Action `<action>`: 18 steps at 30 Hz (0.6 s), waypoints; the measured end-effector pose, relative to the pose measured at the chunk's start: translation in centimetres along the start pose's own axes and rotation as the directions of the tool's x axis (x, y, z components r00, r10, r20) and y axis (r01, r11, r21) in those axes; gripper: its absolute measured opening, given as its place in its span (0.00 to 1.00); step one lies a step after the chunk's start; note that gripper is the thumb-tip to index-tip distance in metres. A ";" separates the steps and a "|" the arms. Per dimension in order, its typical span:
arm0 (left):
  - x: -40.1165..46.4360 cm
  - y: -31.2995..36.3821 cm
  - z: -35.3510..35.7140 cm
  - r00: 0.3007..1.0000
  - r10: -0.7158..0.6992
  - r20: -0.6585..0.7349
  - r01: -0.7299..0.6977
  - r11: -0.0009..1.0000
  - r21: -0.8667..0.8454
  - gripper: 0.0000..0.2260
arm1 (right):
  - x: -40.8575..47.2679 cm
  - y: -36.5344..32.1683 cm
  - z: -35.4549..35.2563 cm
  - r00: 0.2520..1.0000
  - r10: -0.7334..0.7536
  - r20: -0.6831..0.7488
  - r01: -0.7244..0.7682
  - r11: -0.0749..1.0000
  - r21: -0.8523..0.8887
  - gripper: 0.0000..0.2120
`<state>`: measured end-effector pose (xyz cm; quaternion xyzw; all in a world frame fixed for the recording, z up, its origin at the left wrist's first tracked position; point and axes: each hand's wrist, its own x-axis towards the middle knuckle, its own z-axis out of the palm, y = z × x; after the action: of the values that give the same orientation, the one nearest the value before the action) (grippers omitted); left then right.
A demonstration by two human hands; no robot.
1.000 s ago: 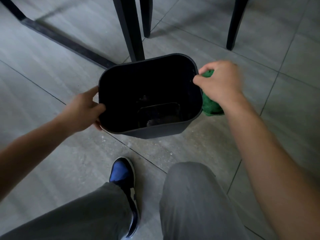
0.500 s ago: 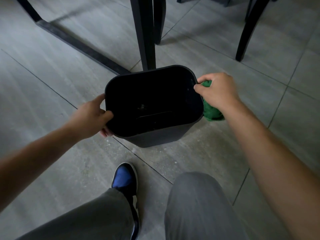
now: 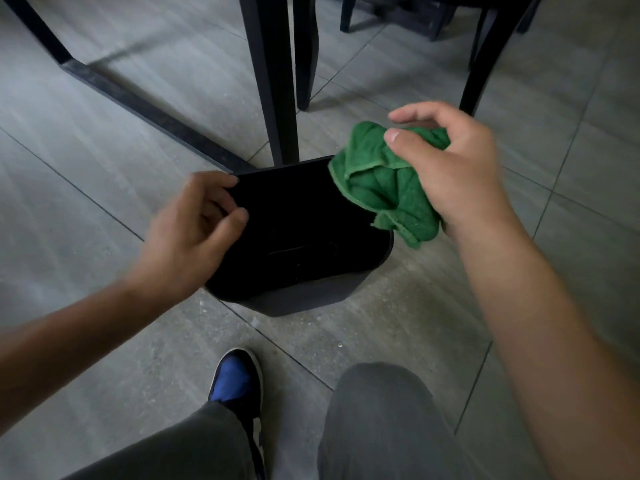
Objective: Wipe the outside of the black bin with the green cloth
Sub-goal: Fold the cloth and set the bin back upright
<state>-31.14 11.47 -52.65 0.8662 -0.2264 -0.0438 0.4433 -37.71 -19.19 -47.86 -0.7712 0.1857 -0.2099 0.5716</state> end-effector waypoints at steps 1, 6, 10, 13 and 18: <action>0.2 1.2 0.5 0.993 -0.002 0.119 0.012 0.996 -0.090 0.22 | -0.2 -0.4 0.4 0.999 0.043 0.025 -0.046 0.990 0.131 0.06; 2.2 5.5 2.1 0.829 -0.086 0.552 0.371 0.824 -0.429 0.32 | -1.2 -0.6 3.2 0.951 0.223 0.212 -0.308 0.667 0.678 0.06; 3.5 6.6 1.7 0.716 0.033 0.697 0.531 0.623 -0.575 0.34 | -3.1 0.5 4.8 0.914 0.244 0.323 -0.405 0.542 0.737 0.12; 3.6 6.3 2.2 0.723 -0.033 0.690 0.553 0.626 -0.549 0.30 | -4.1 1.1 4.9 0.956 0.165 0.244 -0.278 0.779 0.562 0.12; 4.8 6.2 3.6 0.826 -0.159 0.541 0.500 0.649 -0.573 0.18 | -3.7 1.6 4.7 0.978 0.168 0.126 -0.186 0.971 0.153 0.20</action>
<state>-30.07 3.60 -49.36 0.6278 -0.1213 -0.4035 0.6544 -38.38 -13.88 -51.05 -0.7125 0.2036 -0.1288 0.6591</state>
